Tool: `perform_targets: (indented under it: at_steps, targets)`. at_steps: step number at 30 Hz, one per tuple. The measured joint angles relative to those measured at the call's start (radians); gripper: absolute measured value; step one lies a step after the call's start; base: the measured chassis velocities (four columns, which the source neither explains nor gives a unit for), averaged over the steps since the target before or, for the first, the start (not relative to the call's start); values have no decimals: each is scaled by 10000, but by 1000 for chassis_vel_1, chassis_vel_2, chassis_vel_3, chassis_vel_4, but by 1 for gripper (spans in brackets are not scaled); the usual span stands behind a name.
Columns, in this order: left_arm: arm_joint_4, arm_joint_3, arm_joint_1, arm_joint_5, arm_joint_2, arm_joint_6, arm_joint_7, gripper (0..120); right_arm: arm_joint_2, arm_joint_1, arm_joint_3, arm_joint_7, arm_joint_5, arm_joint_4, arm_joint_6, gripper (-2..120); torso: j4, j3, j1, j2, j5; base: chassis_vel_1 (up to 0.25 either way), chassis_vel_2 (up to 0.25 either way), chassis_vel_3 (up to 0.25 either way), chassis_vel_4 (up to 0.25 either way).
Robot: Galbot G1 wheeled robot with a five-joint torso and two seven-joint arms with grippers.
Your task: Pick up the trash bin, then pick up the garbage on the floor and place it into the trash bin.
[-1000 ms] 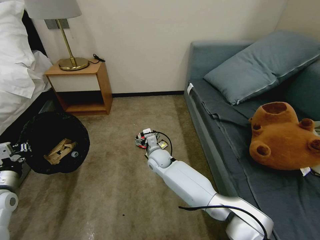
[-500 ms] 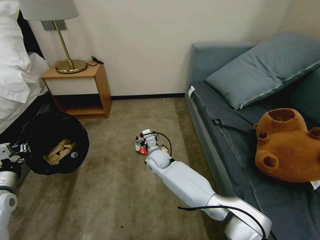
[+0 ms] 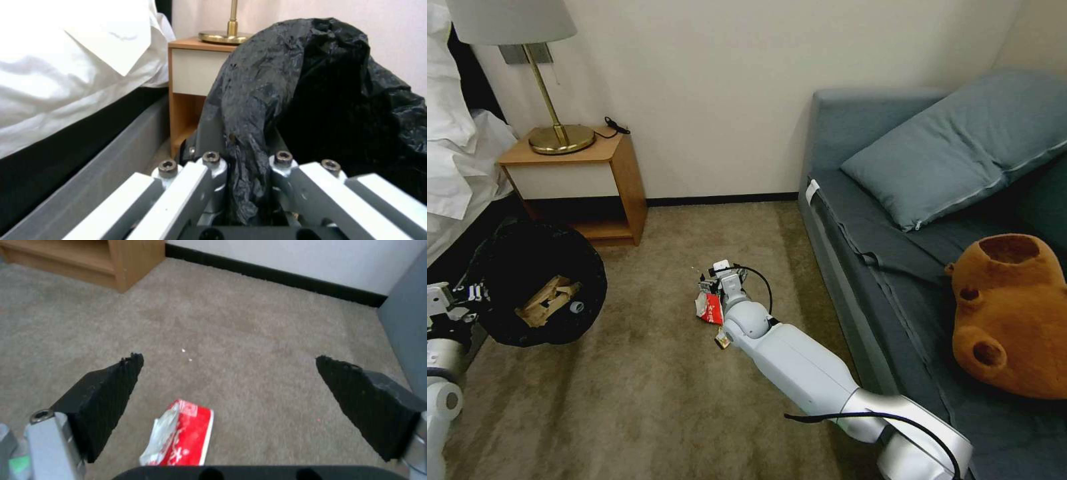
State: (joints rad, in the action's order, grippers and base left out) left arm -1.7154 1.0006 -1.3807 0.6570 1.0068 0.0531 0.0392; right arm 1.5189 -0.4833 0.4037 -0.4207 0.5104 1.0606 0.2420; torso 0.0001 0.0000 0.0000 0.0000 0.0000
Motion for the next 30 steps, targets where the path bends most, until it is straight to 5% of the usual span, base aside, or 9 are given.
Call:
perform_targets:
  at_steps: [30]
  targets:
    - [-234, 214, -569, -138, 365, -212, 19, 5, -128, -410, -95, 162, -347, 147, 41, 100, -1, 0, 0, 0, 1, -105, 103, 101, -102]
